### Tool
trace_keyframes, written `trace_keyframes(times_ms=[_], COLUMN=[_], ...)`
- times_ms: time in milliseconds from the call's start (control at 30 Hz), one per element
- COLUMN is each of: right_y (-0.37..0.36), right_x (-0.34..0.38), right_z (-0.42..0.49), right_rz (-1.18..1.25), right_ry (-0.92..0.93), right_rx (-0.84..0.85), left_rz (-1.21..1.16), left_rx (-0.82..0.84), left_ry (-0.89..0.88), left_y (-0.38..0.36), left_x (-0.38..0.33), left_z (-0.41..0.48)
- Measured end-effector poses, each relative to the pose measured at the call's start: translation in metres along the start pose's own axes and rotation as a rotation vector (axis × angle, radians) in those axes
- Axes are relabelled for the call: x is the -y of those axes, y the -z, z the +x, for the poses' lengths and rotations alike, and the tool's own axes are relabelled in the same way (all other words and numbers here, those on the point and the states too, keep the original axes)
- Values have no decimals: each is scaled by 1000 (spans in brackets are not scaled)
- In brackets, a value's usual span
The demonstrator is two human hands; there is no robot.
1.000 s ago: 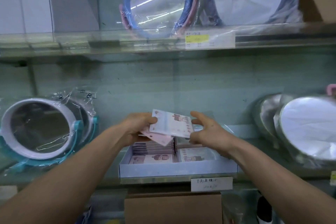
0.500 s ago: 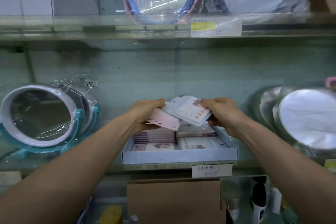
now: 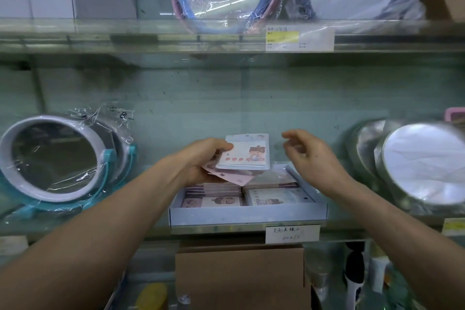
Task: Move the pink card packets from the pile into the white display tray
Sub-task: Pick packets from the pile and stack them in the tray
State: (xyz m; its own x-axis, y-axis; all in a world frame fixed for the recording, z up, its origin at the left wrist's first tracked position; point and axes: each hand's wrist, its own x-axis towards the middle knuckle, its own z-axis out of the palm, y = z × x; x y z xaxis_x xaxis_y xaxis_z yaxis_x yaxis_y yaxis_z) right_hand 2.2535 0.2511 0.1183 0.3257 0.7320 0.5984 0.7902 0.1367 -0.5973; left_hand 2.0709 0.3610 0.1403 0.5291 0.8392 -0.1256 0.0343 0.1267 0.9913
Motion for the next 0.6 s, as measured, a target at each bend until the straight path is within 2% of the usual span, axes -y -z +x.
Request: trace_keyframes(times_ms=[33,100,233,300,400,600], right_y=[0,-2,-9,-5,6,9], right_x=[-4,-2,12,14,9,1], right_z=[-1,-3,-4,-6,-4,-8], right_rz=[-153,-302,-345,-326,-418,-483], right_ry=[123,299,564,553,425,330], right_rx=[20,101,111,56,42,259], left_rz=[14,40,52,144,210,190], left_rx=[10,36,81,-2,-148,-273], left_ry=[12,27,47,-9,-116,-230], left_y=[1,0,-9,-9,-3,12], left_x=[-1,0,2,3,2,5], left_z=[-2,-4,-4,-1,3,5])
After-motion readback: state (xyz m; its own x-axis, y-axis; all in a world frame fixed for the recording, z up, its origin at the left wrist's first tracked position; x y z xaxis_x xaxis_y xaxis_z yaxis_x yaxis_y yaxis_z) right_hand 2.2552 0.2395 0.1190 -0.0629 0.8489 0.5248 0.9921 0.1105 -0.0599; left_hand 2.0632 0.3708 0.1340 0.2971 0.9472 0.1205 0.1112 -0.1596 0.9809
